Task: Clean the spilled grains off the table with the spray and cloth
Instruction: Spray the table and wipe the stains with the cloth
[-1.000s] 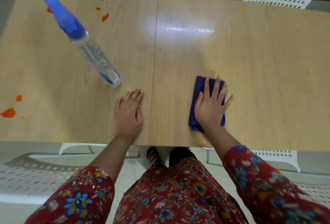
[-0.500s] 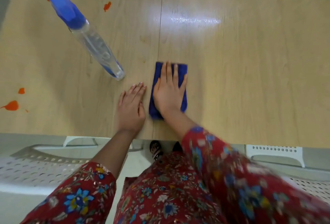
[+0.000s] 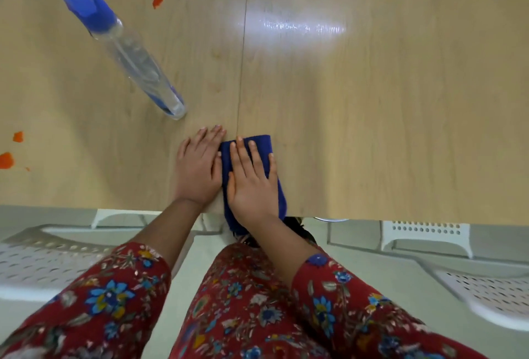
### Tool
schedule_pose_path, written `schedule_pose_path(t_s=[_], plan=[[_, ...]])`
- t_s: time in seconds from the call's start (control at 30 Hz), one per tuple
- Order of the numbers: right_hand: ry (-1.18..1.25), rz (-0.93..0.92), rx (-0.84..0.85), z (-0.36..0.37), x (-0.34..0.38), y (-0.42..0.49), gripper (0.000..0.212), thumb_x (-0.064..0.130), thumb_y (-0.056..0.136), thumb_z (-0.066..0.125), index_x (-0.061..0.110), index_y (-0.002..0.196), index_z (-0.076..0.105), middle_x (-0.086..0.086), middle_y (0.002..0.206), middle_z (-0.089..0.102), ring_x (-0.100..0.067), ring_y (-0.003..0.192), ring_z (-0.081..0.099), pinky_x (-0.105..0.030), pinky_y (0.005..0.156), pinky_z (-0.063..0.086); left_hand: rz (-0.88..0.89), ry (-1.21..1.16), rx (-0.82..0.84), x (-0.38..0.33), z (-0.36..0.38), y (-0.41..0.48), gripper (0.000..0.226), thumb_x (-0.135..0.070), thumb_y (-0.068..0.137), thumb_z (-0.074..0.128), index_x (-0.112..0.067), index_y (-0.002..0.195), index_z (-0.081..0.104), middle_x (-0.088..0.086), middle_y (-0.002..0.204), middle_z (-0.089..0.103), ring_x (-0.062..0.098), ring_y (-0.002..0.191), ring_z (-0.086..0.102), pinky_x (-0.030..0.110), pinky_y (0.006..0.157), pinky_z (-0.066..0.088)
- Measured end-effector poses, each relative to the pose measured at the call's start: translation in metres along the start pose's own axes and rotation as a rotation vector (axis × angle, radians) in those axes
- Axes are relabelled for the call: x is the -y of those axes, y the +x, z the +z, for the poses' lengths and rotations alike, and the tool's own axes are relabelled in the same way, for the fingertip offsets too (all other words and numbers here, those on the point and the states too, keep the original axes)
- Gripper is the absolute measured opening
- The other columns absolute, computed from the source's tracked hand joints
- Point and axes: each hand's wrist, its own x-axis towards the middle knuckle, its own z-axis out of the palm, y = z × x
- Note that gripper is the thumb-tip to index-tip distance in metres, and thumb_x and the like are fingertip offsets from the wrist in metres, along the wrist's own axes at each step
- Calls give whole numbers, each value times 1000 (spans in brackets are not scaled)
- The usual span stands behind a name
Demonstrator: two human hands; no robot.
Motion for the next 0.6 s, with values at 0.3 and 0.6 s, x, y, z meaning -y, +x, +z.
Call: schedule_pose_path(t_s=[0.3, 0.6], plan=[[-26, 446, -68, -53, -222, -37, 61, 31, 95, 23, 24, 155, 17, 9, 162, 15, -12, 149, 11, -46, 120, 6, 128, 107, 43, -23, 3, -1, 48, -32, 97, 34, -19, 141, 47, -2, 143, 51, 19, 132, 46, 42, 110, 27], [31, 891, -212, -97, -343, -5, 58, 29, 99, 20, 22, 156, 13, 6, 163, 12, -15, 150, 5, -51, 119, 7, 267, -2, 91, -105, 26, 34, 50, -36, 97, 33, -19, 143, 47, -4, 146, 47, 16, 135, 43, 39, 114, 20]])
